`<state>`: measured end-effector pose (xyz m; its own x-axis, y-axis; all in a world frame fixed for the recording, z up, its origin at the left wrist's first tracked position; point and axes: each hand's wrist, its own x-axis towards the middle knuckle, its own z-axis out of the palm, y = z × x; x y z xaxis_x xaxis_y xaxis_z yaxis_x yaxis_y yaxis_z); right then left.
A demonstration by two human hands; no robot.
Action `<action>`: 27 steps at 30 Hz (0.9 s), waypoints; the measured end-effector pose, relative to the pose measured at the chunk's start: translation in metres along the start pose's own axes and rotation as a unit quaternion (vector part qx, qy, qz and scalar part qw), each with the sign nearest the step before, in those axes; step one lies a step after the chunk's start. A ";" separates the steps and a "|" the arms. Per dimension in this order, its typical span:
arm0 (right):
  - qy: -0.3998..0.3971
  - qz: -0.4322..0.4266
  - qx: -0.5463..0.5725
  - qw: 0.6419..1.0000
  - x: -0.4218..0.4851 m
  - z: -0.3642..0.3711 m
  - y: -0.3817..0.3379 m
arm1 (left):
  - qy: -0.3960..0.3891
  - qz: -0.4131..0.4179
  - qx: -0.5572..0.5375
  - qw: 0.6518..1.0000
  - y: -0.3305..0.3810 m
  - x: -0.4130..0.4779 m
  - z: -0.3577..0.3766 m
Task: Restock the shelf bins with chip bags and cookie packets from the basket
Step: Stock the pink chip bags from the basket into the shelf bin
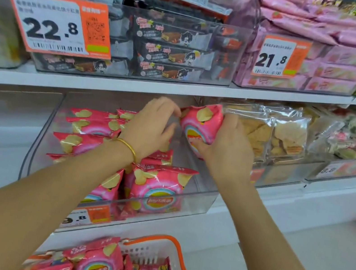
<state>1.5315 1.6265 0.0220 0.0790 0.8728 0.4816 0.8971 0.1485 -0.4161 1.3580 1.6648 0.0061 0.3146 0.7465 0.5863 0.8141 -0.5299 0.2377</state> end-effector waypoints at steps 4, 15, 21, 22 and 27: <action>-0.015 -0.004 -0.060 0.998 0.010 0.036 -0.006 | -0.101 -0.126 0.080 0.984 -0.024 0.010 0.018; -0.131 -0.011 0.080 0.988 0.073 0.102 -0.013 | -0.319 -0.227 0.157 0.907 -0.063 0.019 0.052; -0.126 -0.107 -0.148 0.975 0.071 0.106 -0.013 | -0.325 -0.232 0.167 0.901 -0.059 0.021 0.051; -0.131 -0.121 -0.192 0.965 0.071 0.106 -0.016 | -0.326 -0.232 0.165 0.901 -0.058 0.021 0.051; -0.241 -0.077 -0.246 0.936 0.091 0.117 -0.029 | -0.331 -0.236 0.162 0.899 -0.057 0.020 0.049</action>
<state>1.4623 1.7559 -0.0124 -0.1660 0.9847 0.0529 0.9828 0.1607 0.0910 1.3413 1.7295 -0.0339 0.0309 0.9904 -0.1350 0.9989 -0.0259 0.0388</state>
